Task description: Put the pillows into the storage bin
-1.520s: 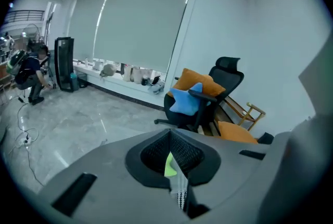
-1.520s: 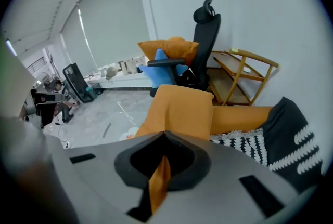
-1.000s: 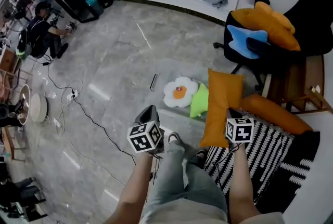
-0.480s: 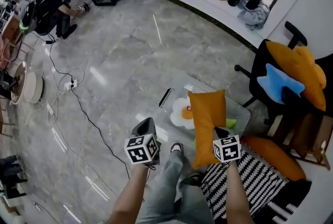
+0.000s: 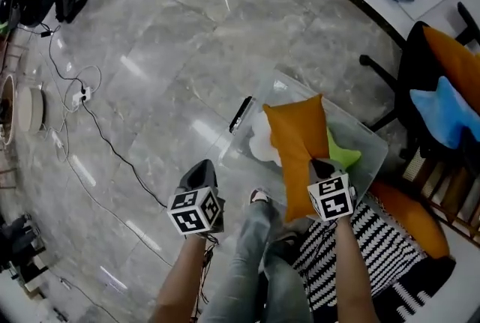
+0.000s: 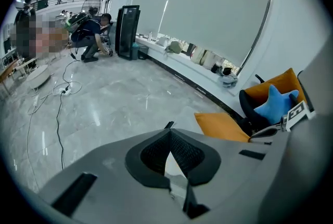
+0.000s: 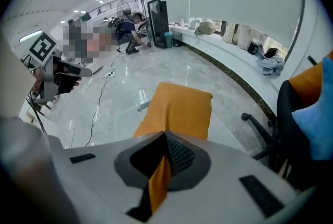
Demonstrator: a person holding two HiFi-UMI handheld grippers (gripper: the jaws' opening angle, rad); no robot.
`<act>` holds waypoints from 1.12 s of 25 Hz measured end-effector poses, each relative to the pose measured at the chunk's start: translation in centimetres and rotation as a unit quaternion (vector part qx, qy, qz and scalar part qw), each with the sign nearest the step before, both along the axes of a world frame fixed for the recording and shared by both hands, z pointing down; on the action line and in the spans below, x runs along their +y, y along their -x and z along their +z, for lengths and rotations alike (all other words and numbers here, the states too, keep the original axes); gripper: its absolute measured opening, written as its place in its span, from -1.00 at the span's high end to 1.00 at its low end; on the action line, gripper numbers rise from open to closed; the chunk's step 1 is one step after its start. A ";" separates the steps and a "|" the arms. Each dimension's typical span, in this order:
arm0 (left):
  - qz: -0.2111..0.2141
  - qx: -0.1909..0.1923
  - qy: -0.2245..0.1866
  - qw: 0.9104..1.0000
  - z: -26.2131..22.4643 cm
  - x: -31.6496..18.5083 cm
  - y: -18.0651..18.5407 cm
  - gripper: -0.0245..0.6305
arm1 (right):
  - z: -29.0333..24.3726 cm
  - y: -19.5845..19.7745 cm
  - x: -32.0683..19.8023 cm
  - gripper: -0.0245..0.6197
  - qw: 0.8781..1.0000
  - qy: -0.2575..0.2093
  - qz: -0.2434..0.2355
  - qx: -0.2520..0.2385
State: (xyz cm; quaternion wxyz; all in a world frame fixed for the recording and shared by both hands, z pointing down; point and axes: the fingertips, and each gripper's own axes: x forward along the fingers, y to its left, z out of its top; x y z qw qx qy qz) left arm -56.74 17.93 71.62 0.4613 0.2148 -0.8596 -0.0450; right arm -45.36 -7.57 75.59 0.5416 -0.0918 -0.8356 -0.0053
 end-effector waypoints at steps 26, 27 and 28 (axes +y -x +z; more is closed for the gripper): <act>0.029 -0.059 -0.051 0.996 -13.9 -3.2 -7.0 0.92 | -17.2 -10.2 -2.0 0.91 0.982 0.053 0.152 -0.102; 0.029 -0.075 -0.059 0.995 -16.2 -3.3 -7.5 0.92 | -19.3 -11.5 -2.2 0.92 0.977 0.061 0.165 -0.118; 0.030 -0.092 -0.066 0.993 -18.5 -3.2 -8.0 0.92 | -21.4 -13.0 -2.4 0.92 0.972 0.065 0.180 -0.136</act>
